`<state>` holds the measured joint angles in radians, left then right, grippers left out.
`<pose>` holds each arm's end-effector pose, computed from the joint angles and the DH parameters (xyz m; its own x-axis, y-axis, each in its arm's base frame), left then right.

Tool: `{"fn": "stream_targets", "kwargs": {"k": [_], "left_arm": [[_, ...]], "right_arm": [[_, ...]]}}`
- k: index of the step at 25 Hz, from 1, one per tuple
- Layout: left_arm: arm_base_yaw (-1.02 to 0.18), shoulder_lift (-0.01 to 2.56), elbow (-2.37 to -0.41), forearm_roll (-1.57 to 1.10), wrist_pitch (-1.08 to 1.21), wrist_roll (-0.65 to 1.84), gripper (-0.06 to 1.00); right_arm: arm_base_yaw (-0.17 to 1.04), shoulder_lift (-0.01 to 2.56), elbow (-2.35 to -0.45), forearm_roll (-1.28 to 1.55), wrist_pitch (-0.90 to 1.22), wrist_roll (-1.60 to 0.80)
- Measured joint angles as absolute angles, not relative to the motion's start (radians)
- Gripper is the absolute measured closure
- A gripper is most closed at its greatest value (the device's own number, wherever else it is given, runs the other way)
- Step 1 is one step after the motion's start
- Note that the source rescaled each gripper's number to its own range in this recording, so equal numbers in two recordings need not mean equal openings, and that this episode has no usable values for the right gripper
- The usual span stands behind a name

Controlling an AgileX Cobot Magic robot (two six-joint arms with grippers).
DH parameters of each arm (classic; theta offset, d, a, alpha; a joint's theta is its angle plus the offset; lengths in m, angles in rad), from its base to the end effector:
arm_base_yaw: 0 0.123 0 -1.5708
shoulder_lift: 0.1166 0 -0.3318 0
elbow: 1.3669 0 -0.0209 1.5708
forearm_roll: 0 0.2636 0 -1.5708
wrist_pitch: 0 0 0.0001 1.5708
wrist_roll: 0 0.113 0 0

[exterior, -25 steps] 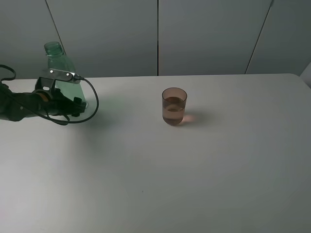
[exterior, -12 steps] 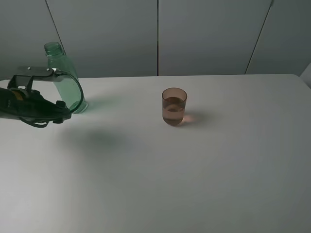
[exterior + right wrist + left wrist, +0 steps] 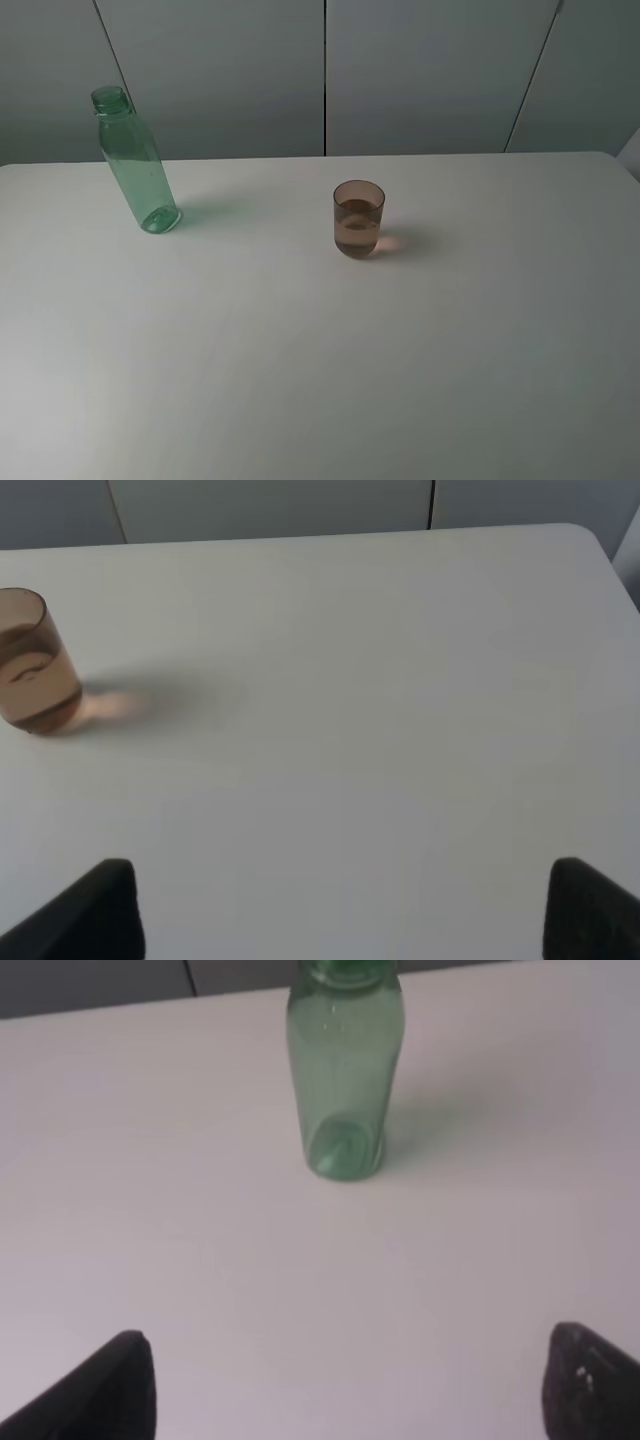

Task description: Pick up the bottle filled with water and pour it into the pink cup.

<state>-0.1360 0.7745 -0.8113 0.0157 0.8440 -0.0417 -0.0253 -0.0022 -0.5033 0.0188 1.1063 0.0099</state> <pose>0.1343 -0.0170 0.3599 -0.6568 0.0583 -0.7518 0.1064 0.9942 -0.0158 -0.0243 0.0025 0.2699 -0.4907 0.0307 -0.8708 0.0197 0.9995 0.0242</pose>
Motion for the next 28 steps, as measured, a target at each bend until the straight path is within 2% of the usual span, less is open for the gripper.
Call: {"fn": "stream_targets", "kwargs": {"k": [7,13,18,28], "left_arm": [[-0.104,0.288,-0.666,0.023,1.028,0.0,-0.02],[-0.073,0.02,-0.559,-0.006,1.082,0.047,-0.02],[-0.073,0.004,-0.517,-0.056,1.088,0.109,-0.02],[-0.073,0.0,-0.515,-0.032,1.088,0.074,-0.02]], "right_arm": [[-0.025,-0.002,-0.503,0.019,1.106,0.01],[-0.025,-0.002,-0.503,0.019,1.106,0.01],[-0.025,-0.002,-0.503,0.019,1.106,0.01],[-0.025,-0.002,-0.503,0.019,1.106,0.01]]}}
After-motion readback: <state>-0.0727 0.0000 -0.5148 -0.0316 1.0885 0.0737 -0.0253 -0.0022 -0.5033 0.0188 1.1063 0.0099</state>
